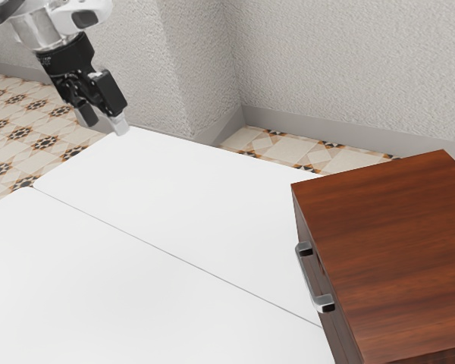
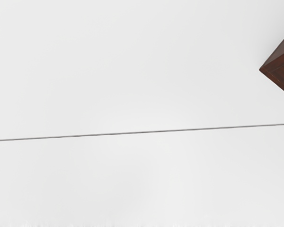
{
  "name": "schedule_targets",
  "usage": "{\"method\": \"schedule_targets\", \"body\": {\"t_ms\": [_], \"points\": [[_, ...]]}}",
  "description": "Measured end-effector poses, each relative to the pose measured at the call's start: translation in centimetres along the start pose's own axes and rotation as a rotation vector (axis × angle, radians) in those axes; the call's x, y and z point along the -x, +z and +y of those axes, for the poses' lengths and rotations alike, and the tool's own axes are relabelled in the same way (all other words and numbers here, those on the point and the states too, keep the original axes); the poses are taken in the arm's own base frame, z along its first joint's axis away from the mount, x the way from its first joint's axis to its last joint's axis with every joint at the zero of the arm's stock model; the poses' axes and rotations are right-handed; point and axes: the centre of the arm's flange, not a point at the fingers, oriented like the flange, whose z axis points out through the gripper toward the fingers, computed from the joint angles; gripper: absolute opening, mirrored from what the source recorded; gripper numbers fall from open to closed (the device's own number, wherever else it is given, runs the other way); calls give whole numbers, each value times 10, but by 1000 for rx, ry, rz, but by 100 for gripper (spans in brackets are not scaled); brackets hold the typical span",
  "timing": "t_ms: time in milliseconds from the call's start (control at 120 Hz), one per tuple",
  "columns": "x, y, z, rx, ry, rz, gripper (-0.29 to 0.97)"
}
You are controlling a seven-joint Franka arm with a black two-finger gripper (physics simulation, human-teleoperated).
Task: Pull the drawer handle with one arm to open the drawer
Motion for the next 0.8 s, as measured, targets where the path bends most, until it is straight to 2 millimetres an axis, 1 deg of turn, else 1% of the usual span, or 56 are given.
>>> {"method": "schedule_targets", "body": {"t_ms": [100,200,283,342,417,450,483,533,550,583,617,742,800], "points": [[-2,7,7,-4,13,-21,66],[-4,6,17,0,32,-15,66],[-9,9,29,22,41,-16,66],[-18,25,34,60,39,-36,66],[-17,31,32,95,22,-42,65],[-13,36,29,114,-1,-56,65],[-6,47,24,140,-33,-83,65],[14,73,19,186,-86,-149,65],[22,77,18,200,-105,-161,65],[36,79,20,218,-142,-170,66],[40,81,31,229,-161,-178,66],[31,103,100,261,-193,-209,64],[27,114,119,267,-234,-212,64]]}}
